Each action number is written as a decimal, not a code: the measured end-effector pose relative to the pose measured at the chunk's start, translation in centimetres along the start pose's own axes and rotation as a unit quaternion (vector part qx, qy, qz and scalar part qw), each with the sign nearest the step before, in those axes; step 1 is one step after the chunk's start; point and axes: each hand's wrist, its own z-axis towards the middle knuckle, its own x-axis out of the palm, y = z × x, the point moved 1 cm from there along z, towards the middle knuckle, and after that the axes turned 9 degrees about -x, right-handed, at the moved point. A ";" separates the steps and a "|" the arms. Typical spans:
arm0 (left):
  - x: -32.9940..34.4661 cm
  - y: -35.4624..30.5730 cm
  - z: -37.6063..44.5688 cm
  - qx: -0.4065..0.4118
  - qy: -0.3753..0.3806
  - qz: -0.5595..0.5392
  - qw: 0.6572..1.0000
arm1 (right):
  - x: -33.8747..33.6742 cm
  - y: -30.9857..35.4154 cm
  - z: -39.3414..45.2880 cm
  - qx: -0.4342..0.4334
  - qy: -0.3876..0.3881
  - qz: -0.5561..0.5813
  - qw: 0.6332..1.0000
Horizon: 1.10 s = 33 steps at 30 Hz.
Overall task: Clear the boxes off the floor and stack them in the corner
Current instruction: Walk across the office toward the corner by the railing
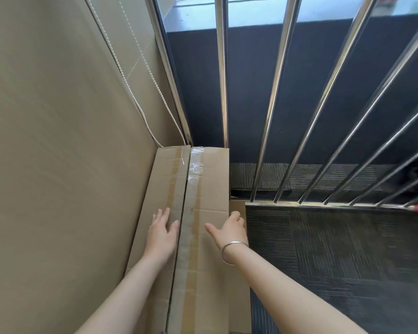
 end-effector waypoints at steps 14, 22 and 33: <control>-2.2 -13.1 -19.3 0.062 0.166 -0.089 0.980 | -15.3 -0.2 -15.9 -0.065 -0.120 0.137 0.981; -0.1 -19.2 -31.9 0.175 0.228 -0.054 0.956 | -23.9 -5.5 -30.5 -0.060 -0.239 0.175 0.953; 9.1 -13.8 -61.0 0.293 0.421 0.005 0.858 | -24.0 -22.9 -62.2 0.085 -0.464 0.215 0.855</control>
